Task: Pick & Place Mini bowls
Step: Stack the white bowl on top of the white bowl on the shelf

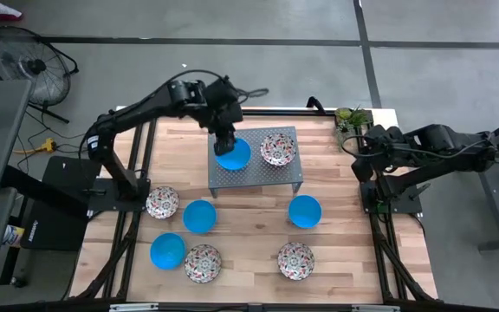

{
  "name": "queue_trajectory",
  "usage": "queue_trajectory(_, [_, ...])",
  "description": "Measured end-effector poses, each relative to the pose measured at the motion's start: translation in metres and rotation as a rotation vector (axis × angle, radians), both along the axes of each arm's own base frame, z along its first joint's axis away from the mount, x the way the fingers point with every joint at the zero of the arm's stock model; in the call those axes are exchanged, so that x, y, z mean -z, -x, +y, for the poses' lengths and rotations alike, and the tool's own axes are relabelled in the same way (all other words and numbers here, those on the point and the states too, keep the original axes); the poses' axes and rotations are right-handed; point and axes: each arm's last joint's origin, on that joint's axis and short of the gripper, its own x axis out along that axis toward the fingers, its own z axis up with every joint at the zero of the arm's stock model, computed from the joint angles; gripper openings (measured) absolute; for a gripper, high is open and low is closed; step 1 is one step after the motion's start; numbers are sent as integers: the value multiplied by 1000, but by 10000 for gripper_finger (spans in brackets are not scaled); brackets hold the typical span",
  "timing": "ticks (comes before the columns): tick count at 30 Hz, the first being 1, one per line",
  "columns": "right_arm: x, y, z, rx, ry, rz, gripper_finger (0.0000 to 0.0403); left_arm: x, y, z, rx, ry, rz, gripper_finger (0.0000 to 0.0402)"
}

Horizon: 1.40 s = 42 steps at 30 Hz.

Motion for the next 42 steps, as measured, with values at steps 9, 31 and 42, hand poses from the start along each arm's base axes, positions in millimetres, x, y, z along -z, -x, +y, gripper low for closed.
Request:
queue_trajectory(9, [2,0,5,-188,-75,73,124,-5,0,-63,135,-127,68,197])
queue_trajectory(31, [35,-70,89,-100,-308,113,124,-8,96,-157,255,-354,104,197])
queue_trajectory(42, [78,-112,161,168,-555,48,124,45,175,-174,286,-203,-343,197])
